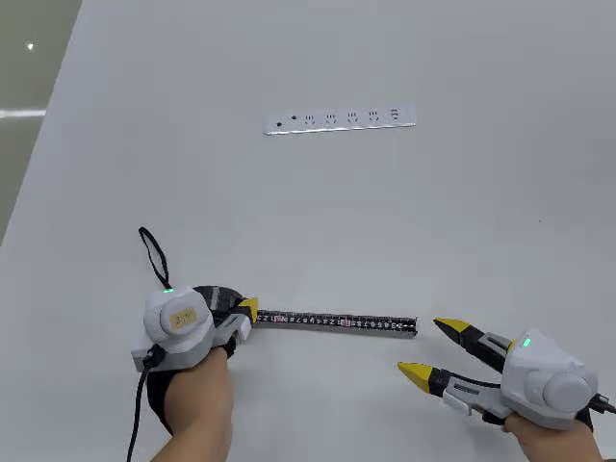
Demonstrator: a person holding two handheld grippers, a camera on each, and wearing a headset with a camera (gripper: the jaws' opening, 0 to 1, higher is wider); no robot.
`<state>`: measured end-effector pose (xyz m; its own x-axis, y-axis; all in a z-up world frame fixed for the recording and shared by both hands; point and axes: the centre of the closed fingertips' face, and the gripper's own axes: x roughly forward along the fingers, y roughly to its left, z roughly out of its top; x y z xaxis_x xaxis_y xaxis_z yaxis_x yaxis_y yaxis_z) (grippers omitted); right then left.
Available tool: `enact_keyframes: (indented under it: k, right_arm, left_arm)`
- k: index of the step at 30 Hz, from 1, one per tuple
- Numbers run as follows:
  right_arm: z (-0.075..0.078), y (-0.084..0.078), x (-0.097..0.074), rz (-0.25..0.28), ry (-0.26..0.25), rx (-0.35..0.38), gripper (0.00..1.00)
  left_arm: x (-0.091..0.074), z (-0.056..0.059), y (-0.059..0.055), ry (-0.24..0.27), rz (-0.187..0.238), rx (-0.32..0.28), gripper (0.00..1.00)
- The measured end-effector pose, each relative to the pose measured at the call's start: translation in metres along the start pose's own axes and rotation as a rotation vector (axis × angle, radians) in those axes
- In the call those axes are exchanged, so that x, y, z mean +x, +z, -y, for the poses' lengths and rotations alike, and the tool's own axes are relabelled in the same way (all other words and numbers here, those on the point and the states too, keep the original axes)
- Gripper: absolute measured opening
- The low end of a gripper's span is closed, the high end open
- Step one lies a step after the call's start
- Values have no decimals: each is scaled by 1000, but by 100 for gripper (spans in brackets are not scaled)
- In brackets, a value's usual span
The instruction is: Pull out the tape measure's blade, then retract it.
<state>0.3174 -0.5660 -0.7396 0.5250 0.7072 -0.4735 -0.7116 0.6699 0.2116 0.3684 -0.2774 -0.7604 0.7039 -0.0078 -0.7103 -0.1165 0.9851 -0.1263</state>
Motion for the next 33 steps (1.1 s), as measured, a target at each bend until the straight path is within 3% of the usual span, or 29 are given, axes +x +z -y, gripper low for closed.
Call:
enact_keyframes:
  k: [23, 33]
  right_arm:
    - [4, -2, 1, -8, 8, -13, 50]
    - [5, -2, 4, -23, 56, -76, 46]
  left_arm:
    - [1, 0, -1, 5, 5, 4, 67]
    - [1, 0, -1, 6, 6, 3, 67]
